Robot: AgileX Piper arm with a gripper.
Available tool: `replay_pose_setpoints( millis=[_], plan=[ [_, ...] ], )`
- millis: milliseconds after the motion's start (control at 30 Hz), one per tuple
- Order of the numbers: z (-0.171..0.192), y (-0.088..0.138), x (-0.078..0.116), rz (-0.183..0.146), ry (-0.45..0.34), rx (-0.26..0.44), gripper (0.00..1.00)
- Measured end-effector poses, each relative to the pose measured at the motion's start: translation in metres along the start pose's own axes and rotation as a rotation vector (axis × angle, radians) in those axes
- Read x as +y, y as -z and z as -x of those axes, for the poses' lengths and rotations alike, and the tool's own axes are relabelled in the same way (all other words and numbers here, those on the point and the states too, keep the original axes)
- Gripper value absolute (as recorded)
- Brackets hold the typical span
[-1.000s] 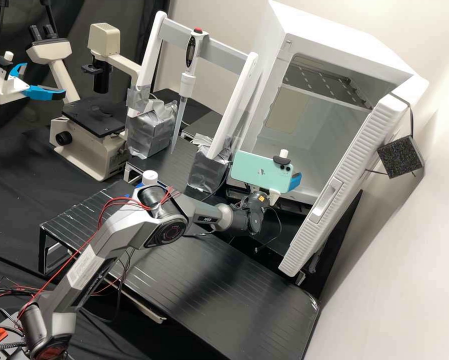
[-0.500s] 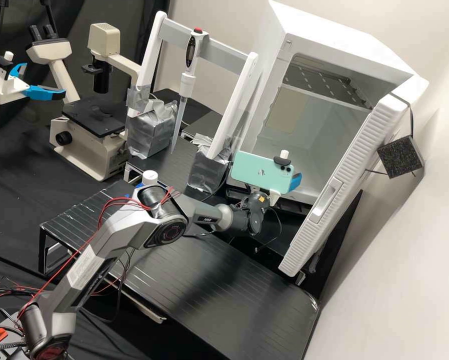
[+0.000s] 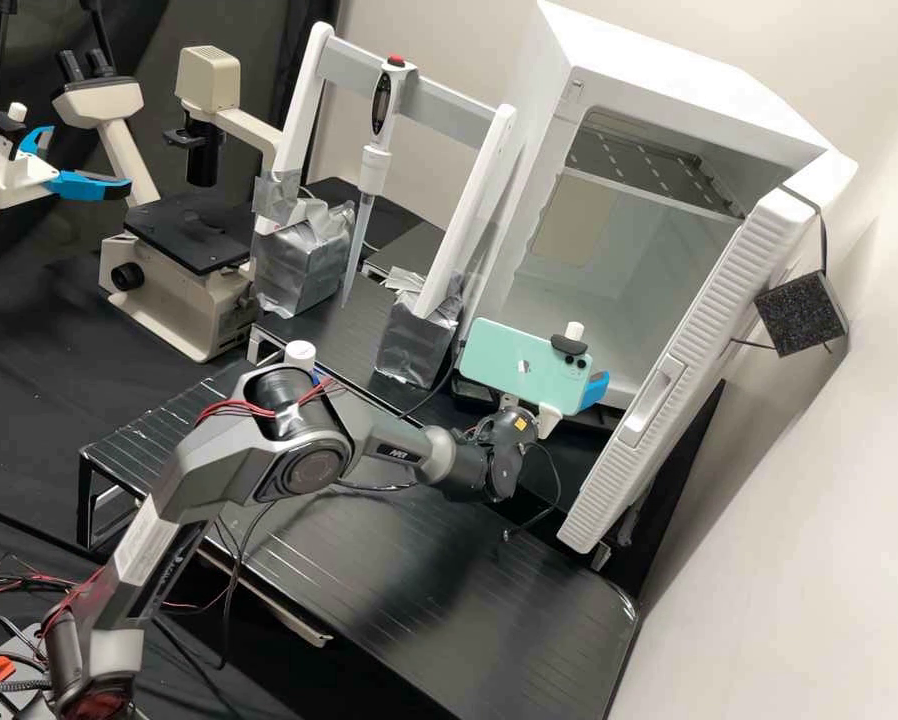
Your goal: Move the petri dish to the microscope
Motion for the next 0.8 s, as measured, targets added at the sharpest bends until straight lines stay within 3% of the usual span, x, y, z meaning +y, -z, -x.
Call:
replay_pose_setpoints(
  millis=[567, 700, 800],
  plan=[
    [0.093, -0.005, -0.004, -0.075, -0.049, 0.097, 0.00],
    [0.125, 0.001, -0.011, -0.094, -0.052, 0.069, 0.00],
    [0.147, 0.010, -0.014, -0.090, -0.056, 0.052, 0.00]
  ],
)
